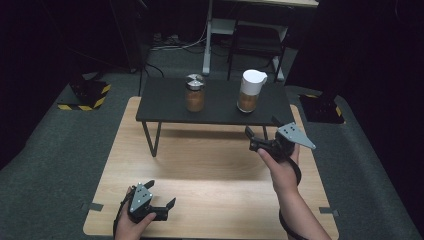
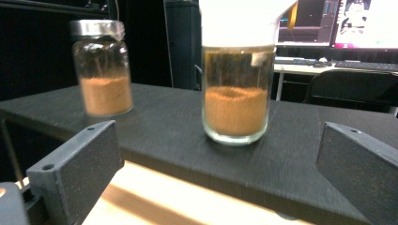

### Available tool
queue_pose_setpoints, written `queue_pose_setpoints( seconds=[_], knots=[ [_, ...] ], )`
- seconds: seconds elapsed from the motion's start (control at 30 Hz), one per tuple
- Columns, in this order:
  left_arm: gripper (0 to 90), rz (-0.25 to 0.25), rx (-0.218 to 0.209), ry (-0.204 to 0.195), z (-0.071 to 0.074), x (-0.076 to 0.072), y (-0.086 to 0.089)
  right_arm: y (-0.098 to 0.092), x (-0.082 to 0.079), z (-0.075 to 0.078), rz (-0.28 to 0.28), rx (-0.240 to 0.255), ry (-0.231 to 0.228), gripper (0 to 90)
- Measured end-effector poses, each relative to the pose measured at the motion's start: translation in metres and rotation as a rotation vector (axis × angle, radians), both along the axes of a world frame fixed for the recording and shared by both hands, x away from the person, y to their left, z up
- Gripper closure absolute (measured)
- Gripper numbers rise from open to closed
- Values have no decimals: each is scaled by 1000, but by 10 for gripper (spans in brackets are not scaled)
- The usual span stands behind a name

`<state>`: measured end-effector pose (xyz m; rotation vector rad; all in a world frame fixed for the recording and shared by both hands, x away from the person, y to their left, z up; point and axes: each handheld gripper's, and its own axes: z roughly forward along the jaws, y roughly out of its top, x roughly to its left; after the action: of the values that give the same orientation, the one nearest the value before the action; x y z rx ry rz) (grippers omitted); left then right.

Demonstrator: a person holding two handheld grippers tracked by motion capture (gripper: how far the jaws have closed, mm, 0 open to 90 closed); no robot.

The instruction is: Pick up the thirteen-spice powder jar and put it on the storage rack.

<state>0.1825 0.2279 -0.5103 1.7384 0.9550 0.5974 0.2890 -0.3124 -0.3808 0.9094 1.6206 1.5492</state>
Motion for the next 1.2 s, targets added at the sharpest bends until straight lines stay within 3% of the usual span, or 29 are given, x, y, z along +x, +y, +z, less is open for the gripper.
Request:
queue_pose_setpoints(
  seconds=[0.53, 1.2],
  knots=[
    [5, 0, 3, -7, -1, -1, -1, -21, -42, -33, 37, -17, -21, 1],
    [5, 8, 5, -4, 0, -2, -2, -56, -85, -85, 7, -45, 68, 1]
  ],
)
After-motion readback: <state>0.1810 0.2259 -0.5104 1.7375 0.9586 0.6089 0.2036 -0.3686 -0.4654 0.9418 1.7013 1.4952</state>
